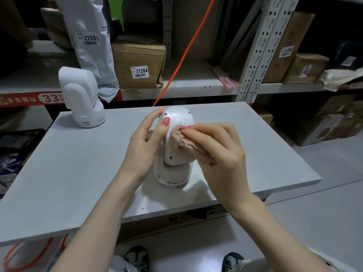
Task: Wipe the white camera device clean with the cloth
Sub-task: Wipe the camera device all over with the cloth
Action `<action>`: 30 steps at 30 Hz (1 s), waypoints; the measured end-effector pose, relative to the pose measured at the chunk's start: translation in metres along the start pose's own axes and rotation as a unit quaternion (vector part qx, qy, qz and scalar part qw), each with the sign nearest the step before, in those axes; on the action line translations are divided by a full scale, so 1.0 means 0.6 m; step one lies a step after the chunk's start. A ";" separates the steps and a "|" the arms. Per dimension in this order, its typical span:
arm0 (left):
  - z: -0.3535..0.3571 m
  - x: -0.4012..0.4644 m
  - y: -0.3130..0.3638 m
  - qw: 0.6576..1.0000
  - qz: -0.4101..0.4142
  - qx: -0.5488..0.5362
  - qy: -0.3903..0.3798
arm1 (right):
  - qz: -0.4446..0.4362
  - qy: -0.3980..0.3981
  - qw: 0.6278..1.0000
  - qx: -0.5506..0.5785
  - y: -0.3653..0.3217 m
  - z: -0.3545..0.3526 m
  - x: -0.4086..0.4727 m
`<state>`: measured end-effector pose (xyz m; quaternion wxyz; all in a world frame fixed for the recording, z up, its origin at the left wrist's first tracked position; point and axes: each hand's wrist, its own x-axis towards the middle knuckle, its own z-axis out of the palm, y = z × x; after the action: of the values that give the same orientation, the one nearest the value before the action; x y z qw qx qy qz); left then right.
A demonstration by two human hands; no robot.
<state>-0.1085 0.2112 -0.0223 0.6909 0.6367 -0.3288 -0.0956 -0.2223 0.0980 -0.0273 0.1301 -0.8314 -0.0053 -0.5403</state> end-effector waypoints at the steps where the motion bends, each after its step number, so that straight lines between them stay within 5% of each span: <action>1: 0.001 0.000 0.001 1.000 0.002 -0.002 0.002 | -0.015 -0.008 1.000 0.004 0.000 -0.001 -0.004; 8: 0.000 0.005 0.007 1.000 -0.009 -0.004 -0.001 | -0.078 -0.049 0.996 0.000 0.017 -0.009 -0.028; 19: -0.006 0.001 -0.002 1.000 -0.006 0.007 -0.019 | 0.026 0.028 0.999 -0.020 0.005 0.001 -0.001; 30: -0.003 0.006 0.005 1.000 -0.010 0.014 0.013 | -0.118 -0.042 0.992 -0.028 0.010 0.002 -0.036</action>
<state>-0.1053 0.2111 -0.0182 0.6856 0.6505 -0.3142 -0.0897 -0.2294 0.0953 -0.0488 0.0424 -0.8504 -0.0936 -0.5160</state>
